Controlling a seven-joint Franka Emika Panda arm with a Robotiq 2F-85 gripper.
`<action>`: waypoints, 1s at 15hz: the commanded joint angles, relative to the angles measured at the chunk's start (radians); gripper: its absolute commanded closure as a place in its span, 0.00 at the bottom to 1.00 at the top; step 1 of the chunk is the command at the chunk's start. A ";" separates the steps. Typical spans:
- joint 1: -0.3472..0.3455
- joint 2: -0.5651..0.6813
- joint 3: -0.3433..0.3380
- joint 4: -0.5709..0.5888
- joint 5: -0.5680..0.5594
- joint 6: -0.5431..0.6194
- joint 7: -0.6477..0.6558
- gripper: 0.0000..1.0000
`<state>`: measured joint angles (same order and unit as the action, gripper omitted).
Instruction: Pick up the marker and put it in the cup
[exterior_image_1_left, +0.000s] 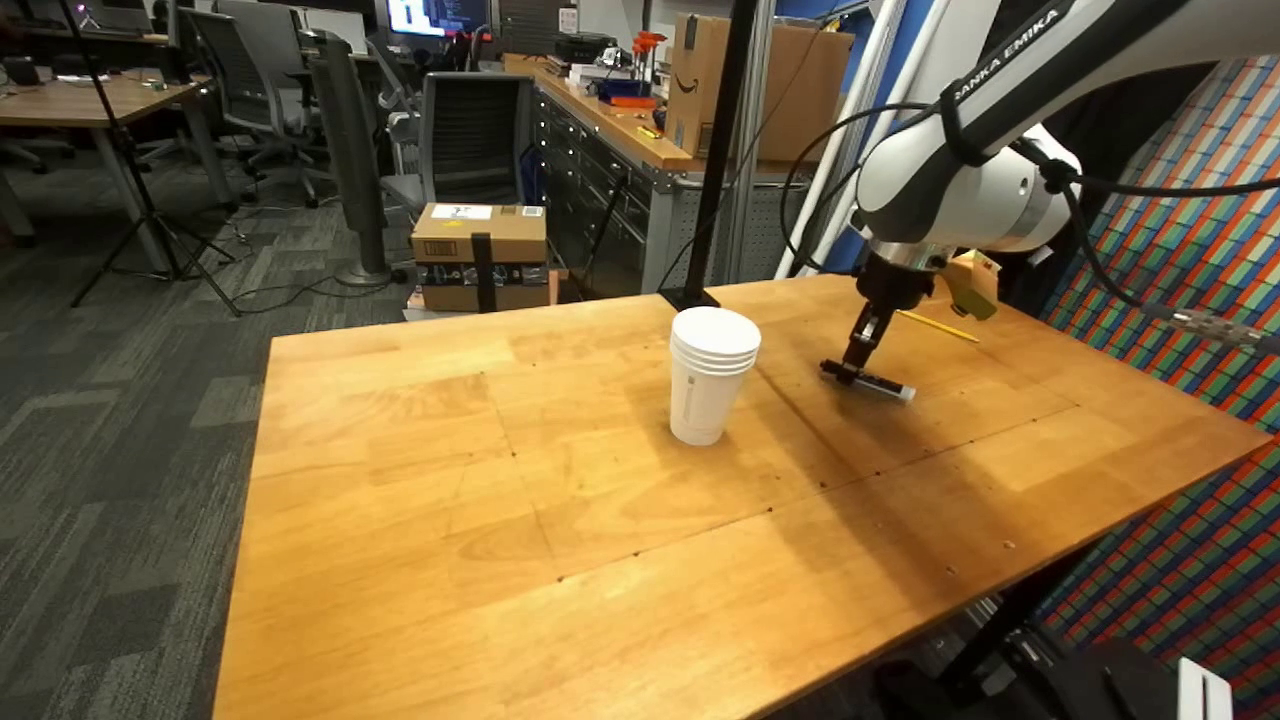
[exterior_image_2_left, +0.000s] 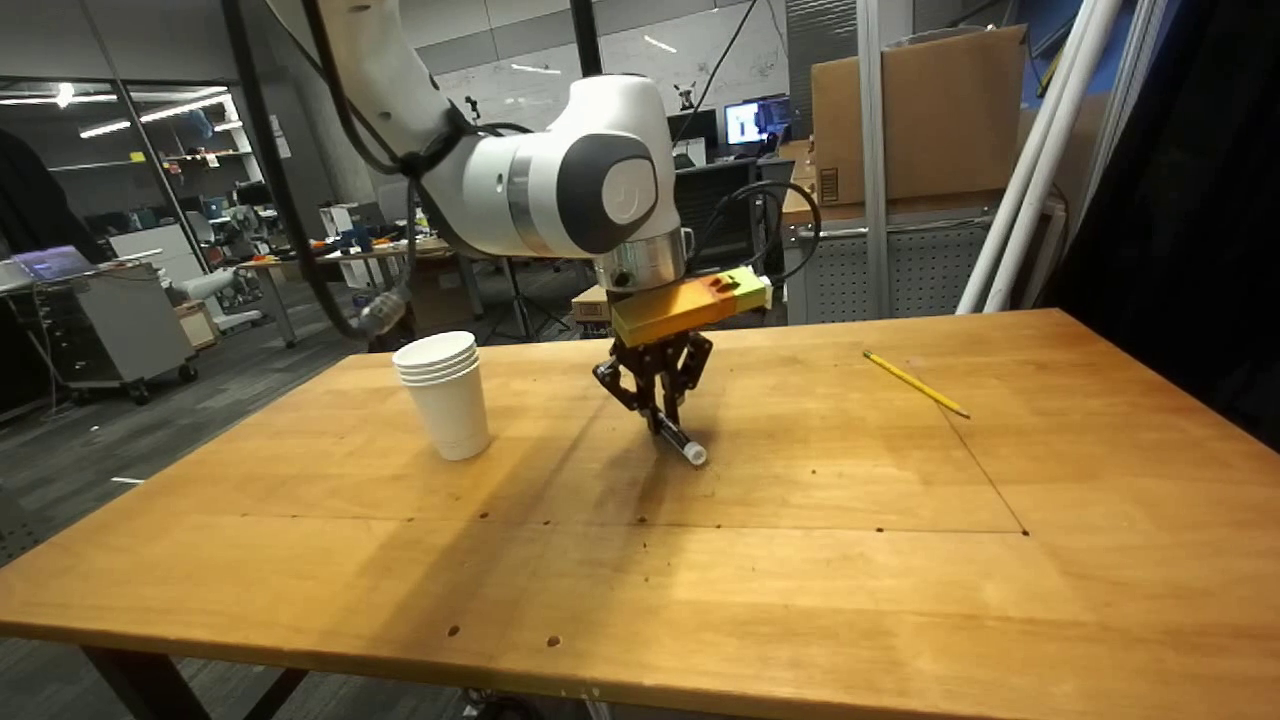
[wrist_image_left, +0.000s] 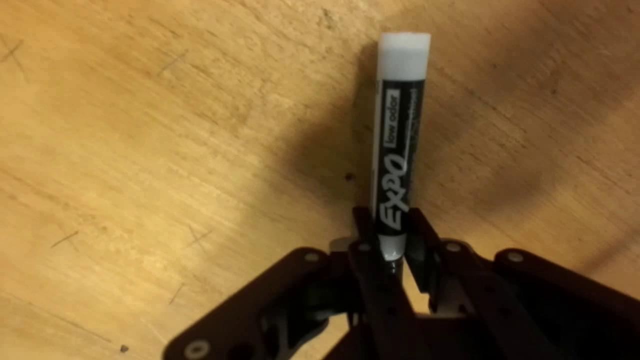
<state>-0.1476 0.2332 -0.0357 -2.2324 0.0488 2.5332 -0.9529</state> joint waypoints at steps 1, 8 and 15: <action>0.028 -0.100 0.011 -0.006 -0.055 -0.056 0.059 0.96; 0.097 -0.264 0.026 0.014 -0.142 -0.117 0.161 0.96; 0.163 -0.403 0.045 0.019 -0.123 -0.138 0.293 0.95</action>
<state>-0.0107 -0.1084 0.0013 -2.2134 -0.0750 2.4195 -0.7207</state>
